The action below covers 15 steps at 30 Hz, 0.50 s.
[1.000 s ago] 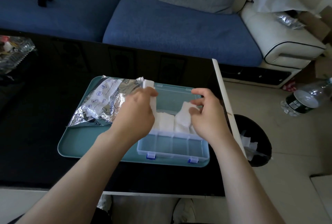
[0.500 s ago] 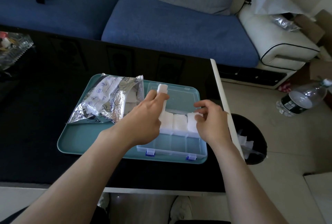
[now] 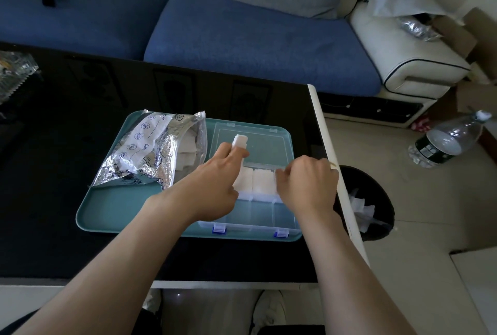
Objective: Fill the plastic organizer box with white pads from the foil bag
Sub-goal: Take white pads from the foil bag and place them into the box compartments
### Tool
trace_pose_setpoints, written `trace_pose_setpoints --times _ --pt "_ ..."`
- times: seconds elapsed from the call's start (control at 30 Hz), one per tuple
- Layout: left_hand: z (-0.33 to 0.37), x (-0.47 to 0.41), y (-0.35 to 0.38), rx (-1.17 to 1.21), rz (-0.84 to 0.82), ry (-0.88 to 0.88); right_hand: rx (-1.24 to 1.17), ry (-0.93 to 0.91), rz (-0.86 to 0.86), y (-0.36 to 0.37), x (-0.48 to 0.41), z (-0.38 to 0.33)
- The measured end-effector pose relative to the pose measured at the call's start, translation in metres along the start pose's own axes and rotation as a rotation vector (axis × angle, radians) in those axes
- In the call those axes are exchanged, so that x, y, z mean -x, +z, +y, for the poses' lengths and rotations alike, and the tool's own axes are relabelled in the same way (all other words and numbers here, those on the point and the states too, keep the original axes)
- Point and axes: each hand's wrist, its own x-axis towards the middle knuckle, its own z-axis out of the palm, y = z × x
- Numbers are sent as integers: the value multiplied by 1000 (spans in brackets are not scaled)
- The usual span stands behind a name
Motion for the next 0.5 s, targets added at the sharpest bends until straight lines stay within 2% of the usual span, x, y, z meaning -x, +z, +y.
trace_pose_setpoints --times 0.27,0.5 --pt "1 -2 3 -5 19 -13 -166 80 -68 -6 4 -3" --pt "3 -2 3 -7 13 -23 -124 89 -125 -9 6 -8"
